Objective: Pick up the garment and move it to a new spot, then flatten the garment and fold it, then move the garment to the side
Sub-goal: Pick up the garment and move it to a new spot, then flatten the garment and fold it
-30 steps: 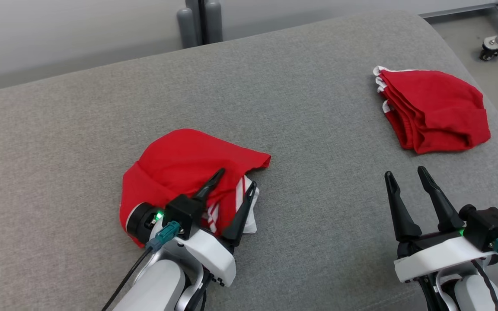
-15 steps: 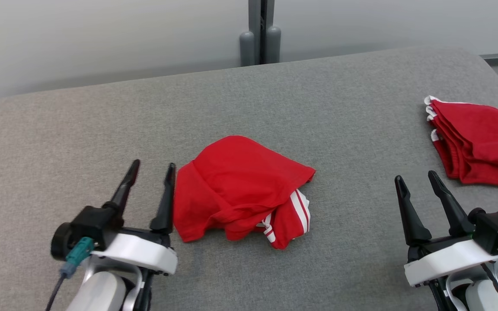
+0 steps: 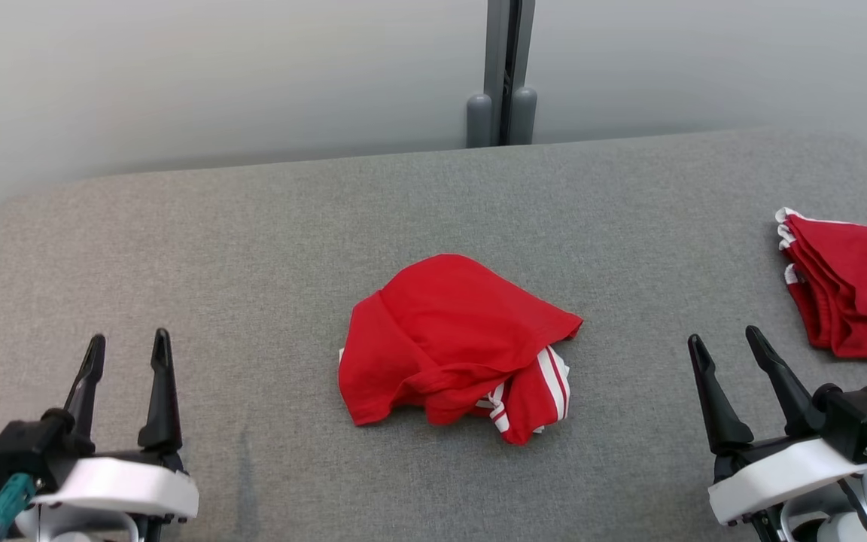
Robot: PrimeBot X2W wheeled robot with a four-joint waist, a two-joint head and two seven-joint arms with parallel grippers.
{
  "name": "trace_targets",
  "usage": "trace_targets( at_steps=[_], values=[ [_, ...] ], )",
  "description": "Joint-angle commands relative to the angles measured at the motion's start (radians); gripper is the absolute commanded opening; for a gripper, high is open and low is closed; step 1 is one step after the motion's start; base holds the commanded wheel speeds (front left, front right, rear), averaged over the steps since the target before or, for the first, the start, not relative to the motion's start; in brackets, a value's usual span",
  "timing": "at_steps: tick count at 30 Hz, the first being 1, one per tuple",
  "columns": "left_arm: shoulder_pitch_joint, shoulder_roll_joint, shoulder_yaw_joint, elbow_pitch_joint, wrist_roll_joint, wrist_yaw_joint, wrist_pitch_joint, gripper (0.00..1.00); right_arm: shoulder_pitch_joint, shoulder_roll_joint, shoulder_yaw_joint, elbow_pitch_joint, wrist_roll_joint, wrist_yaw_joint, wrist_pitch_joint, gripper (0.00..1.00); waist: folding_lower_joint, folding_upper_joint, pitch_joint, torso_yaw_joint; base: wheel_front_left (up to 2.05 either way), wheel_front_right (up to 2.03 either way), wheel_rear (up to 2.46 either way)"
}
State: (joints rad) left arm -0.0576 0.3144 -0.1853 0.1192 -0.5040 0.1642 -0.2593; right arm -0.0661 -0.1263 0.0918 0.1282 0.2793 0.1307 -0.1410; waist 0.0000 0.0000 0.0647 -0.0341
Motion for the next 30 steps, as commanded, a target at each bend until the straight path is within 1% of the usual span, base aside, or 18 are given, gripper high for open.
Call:
trace_targets(
  at_steps=[1,7,16,30],
  values=[
    [0.023,0.011,0.006,-0.009,-0.006,0.002,-0.004,1.00,0.015,-0.007,-0.002,-0.006,-0.007,0.000,0.005,1.00,0.0000,0.0000,-0.014,0.004,0.00,0.00,0.00],
    [0.089,0.031,-0.005,-0.039,0.004,0.002,0.008,1.00,0.046,-0.009,-0.005,-0.014,-0.011,0.000,0.023,1.00,0.0000,0.0000,-0.050,0.006,0.00,0.00,0.00],
    [0.150,0.037,-0.031,-0.064,0.020,0.024,0.023,1.00,0.094,-0.012,-0.016,-0.037,-0.025,0.000,0.050,1.00,0.0000,0.0000,-0.086,0.002,0.00,0.00,0.00],
    [0.165,0.041,-0.044,-0.093,0.020,0.040,0.042,1.00,0.113,-0.008,-0.034,-0.074,-0.038,0.000,0.072,1.00,0.0000,0.0000,-0.089,0.000,0.00,0.00,0.00]
  ],
)
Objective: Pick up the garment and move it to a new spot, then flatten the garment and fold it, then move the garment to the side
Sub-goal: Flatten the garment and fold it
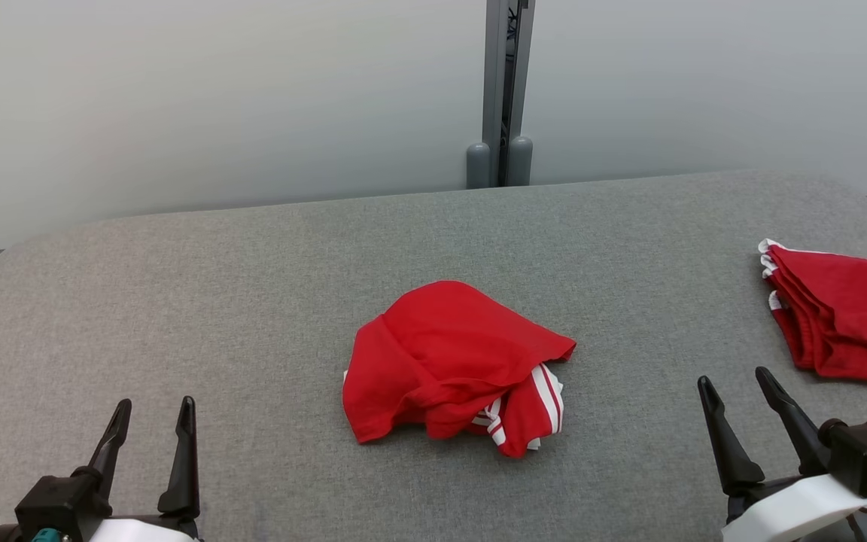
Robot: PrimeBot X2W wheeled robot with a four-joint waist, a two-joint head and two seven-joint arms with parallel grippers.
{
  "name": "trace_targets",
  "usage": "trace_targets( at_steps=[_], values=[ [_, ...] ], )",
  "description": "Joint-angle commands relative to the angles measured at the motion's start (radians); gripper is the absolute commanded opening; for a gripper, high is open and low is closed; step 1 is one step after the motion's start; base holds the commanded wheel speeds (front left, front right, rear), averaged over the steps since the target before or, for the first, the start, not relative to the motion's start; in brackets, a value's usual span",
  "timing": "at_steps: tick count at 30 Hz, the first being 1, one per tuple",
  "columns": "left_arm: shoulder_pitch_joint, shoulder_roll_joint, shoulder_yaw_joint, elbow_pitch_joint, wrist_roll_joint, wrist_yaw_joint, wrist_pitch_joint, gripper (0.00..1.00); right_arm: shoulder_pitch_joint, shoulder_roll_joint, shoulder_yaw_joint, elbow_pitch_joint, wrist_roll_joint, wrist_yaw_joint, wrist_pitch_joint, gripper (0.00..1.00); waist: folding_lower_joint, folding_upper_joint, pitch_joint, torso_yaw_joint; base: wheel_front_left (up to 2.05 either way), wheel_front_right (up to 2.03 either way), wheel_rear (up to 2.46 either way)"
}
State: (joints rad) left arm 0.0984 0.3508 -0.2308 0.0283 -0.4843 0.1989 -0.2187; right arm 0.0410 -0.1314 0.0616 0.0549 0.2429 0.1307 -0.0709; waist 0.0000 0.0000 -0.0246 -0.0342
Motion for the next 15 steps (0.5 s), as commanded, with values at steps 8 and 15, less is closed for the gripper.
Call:
trace_targets(
  at_steps=[8,15],
  values=[
    [0.004,0.006,-0.005,-0.012,0.003,0.013,0.006,1.00,0.004,-0.001,-0.006,-0.004,0.002,0.000,0.004,1.00,0.0000,0.0000,0.006,0.005,0.00,0.00,0.00],
    [-0.025,0.005,-0.020,-0.019,0.009,0.009,0.013,1.00,-0.029,-0.026,0.052,0.005,0.010,0.000,0.033,1.00,0.0000,0.0000,0.027,0.028,0.00,0.00,0.00]
  ],
)
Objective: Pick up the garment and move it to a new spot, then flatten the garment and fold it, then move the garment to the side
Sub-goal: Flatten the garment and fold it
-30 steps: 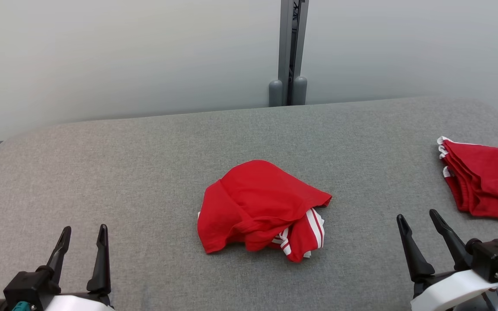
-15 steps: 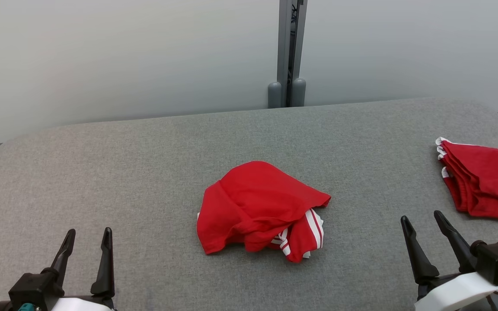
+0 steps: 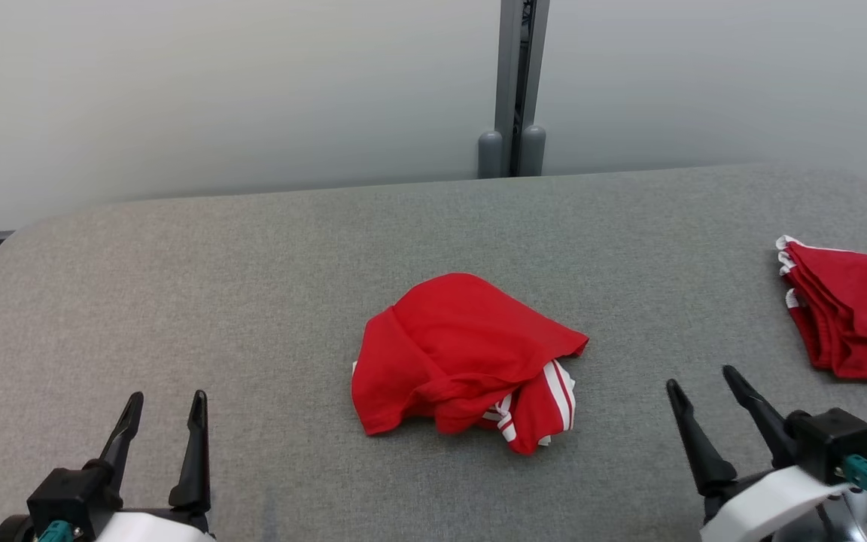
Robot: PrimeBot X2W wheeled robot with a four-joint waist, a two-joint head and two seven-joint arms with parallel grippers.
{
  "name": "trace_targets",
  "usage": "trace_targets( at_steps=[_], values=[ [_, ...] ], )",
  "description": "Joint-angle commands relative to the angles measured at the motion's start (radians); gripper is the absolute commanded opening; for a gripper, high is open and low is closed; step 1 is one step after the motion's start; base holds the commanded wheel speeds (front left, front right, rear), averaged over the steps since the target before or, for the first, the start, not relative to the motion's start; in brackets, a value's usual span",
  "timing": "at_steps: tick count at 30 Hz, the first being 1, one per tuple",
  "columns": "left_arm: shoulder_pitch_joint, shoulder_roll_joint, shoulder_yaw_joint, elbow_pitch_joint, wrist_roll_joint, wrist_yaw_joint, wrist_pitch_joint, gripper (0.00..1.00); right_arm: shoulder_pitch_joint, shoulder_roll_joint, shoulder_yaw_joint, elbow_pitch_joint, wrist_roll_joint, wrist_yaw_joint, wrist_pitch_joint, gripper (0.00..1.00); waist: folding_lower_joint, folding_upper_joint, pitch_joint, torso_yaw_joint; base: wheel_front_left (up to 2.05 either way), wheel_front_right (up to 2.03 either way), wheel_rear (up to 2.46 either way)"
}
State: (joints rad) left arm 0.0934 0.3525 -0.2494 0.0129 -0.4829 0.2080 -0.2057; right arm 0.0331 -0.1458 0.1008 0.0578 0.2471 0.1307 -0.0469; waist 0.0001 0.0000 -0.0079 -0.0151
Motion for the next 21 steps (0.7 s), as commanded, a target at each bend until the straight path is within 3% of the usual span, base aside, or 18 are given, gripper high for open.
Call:
trace_targets(
  at_steps=[1,16,19,20,21],
  values=[
    [-0.028,0.001,-0.003,-0.005,0.008,-0.001,0.001,1.00,-0.032,-0.021,0.038,0.004,0.009,0.000,0.019,1.00,-0.0001,0.0000,0.021,0.016,0.00,0.00,0.00],
    [-0.175,-0.055,-0.040,0.061,0.021,-0.035,-0.034,1.00,-0.363,-0.240,0.509,0.108,0.074,0.000,0.115,1.00,-0.0001,0.0000,0.181,0.148,0.00,0.00,0.00],
    [-0.185,-0.062,-0.040,0.074,0.022,-0.039,-0.040,1.00,-0.398,-0.264,0.553,0.126,0.088,0.000,0.127,1.00,-0.0001,0.0000,0.188,0.154,0.00,0.00,0.00],
    [-0.189,-0.065,-0.039,0.079,0.022,-0.041,-0.042,1.00,-0.414,-0.272,0.571,0.134,0.099,0.000,0.133,0.86,-0.0001,0.0000,0.191,0.156,0.00,0.00,0.00],
    [-0.193,-0.066,-0.038,0.084,0.023,-0.043,-0.044,1.00,-0.428,-0.279,0.583,0.140,0.109,0.000,0.135,0.31,-0.0001,0.0000,0.193,0.157,0.00,0.00,0.00]
  ],
)
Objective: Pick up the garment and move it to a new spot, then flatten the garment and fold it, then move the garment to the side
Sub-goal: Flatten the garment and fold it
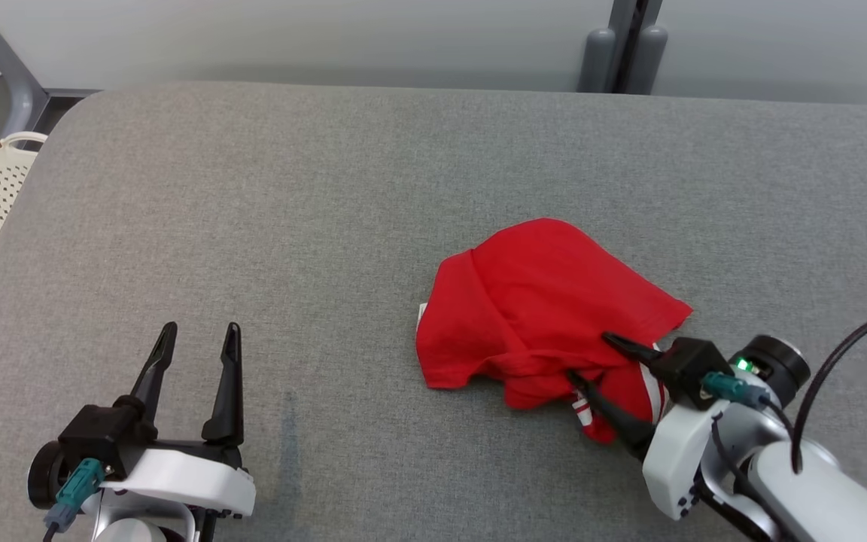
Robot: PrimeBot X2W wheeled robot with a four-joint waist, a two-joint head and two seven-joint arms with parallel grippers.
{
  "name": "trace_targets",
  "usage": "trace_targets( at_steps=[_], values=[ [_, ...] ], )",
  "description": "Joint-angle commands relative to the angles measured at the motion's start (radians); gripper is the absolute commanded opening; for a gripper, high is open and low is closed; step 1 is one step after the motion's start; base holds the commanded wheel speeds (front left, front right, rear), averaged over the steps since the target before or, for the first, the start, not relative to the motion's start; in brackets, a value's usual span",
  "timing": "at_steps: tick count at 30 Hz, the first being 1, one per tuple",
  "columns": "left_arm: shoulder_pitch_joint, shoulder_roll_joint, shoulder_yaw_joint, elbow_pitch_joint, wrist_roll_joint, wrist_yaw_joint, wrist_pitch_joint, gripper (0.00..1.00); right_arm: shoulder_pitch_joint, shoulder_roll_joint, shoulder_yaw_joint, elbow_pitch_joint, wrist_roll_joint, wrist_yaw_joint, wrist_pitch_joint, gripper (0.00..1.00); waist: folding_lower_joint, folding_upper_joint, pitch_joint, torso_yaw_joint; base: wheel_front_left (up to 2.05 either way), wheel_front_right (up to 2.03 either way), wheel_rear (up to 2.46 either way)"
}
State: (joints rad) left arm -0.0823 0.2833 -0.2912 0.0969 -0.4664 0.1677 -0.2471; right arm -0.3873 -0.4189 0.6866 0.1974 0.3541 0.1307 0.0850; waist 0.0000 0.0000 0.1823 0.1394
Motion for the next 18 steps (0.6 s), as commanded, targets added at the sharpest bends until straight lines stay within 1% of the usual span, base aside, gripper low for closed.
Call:
trace_targets(
  at_steps=[1,5,10,14,18],
  values=[
    [-0.019,0.001,0.005,0.005,0.008,-0.006,-0.006,1.00,-0.022,-0.010,0.000,0.000,0.010,0.000,-0.009,0.00,0.0000,0.0000,0.005,0.003,0.00,0.00,0.00],
    [-0.029,-0.005,0.014,0.022,0.010,-0.010,-0.012,1.00,-0.048,-0.014,-0.010,-0.001,0.039,0.000,-0.027,0.00,0.0000,0.0000,0.010,-0.006,0.00,0.00,0.00],
    [-0.034,-0.005,0.028,0.032,0.016,-0.016,-0.016,1.00,-0.065,-0.012,-0.064,-0.039,0.034,0.000,-0.066,0.00,0.0000,0.0000,0.009,-0.038,0.00,0.00,0.00],
    [-0.035,-0.001,0.038,0.035,0.024,-0.017,-0.017,1.00,-0.055,0.006,-0.191,-0.090,0.015,0.000,-0.113,0.00,0.0000,0.0000,0.005,-0.072,0.00,0.00,0.00],
    [-0.032,0.003,0.044,0.033,0.025,-0.018,-0.018,1.00,-0.006,0.027,-0.356,-0.151,-0.018,0.000,-0.130,0.00,0.0000,0.0000,0.003,-0.107,0.00,0.00,0.00]
  ],
)
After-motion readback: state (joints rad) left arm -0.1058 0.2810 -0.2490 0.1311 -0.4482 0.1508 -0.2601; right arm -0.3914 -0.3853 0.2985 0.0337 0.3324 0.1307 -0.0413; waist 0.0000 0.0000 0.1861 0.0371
